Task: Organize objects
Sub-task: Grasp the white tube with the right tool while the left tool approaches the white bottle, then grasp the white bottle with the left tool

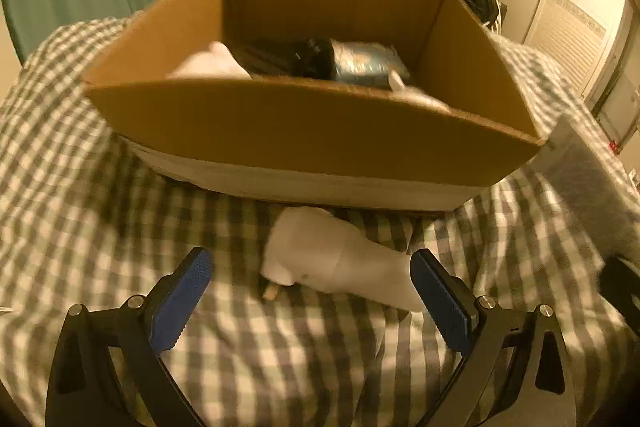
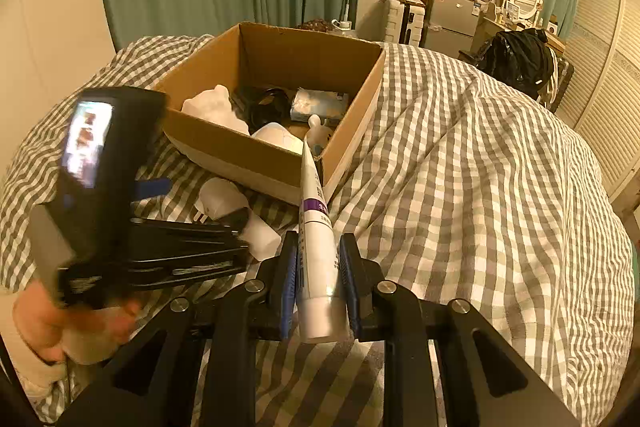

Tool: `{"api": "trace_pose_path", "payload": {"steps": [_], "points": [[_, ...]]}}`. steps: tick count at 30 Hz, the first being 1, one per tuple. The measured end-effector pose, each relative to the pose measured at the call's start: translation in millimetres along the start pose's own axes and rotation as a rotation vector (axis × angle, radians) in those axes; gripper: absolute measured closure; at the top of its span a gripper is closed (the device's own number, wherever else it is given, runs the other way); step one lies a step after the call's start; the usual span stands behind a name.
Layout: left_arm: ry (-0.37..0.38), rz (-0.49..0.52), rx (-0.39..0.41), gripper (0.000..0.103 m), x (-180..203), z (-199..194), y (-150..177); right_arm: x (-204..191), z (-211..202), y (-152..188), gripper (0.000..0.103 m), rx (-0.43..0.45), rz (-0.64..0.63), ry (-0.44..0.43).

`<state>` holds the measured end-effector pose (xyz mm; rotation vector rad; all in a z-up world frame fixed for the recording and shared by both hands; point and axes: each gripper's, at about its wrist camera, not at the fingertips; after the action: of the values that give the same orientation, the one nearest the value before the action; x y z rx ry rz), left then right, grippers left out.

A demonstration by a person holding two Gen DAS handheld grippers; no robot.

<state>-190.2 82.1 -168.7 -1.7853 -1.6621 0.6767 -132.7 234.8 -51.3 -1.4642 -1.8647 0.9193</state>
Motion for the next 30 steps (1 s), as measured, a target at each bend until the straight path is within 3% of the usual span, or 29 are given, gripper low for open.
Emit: {"api": "trace_pose_path", "payload": {"steps": [4,7,10,13,22,30], "points": [[0.042,-0.045,-0.013,0.001,2,18,3,7,1,4,0.083,0.008,0.034,-0.006],[0.079,-0.059,-0.065,0.001,5,33,5,10,2,5,0.083,0.007,0.054,-0.01],[0.094,-0.038,-0.07,0.001,11,35,8,10,3,5,0.083,0.007,0.06,-0.006],[0.109,0.01,-0.066,0.012,16,28,10,10,3,5,0.083,0.005,0.061,0.004],[0.163,0.02,-0.056,0.038,3,-9,8,3,-8,5,0.083,0.025,0.051,0.043],[0.167,0.04,-0.016,0.041,-7,-51,5,-9,-25,6,0.083,0.046,0.05,0.055]]}}
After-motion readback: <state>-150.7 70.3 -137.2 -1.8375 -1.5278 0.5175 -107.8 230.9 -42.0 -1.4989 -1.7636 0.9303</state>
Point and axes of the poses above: each gripper's, at about its wrist camera, not at the fingertips, and z roughly the way its jaws point, x to its right, y to its underside, and after that the axes turned 13 degrees about x, right-handed
